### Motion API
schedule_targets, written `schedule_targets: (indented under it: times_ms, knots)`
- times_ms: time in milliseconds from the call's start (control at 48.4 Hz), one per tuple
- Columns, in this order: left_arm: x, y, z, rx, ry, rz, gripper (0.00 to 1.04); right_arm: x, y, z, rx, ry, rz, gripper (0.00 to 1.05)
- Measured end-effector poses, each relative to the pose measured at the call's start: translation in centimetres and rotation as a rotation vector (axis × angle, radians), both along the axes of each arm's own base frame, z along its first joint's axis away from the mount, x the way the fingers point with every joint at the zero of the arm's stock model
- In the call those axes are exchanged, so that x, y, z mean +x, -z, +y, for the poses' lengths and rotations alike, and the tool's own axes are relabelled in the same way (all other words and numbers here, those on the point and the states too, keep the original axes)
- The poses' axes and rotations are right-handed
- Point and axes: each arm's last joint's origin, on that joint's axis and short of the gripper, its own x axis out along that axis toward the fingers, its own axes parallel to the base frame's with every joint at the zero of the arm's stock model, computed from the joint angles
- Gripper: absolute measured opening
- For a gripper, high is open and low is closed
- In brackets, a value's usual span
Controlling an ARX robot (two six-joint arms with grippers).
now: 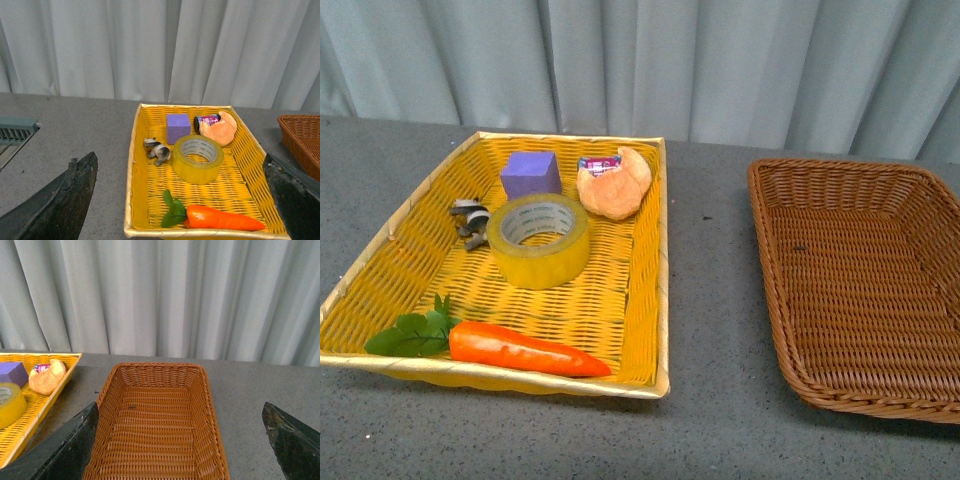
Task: Move tape to another basket
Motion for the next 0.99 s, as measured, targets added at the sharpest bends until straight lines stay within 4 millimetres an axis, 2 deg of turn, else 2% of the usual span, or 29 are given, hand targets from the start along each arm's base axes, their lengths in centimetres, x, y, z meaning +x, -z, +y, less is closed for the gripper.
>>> schedule_targets:
  times_ms: [992]
  knots:
    - [0.00,0.00,0.00,0.000,0.000,0.000,0.98,0.00,0.00,0.00,0.000,0.000,0.000,0.96]
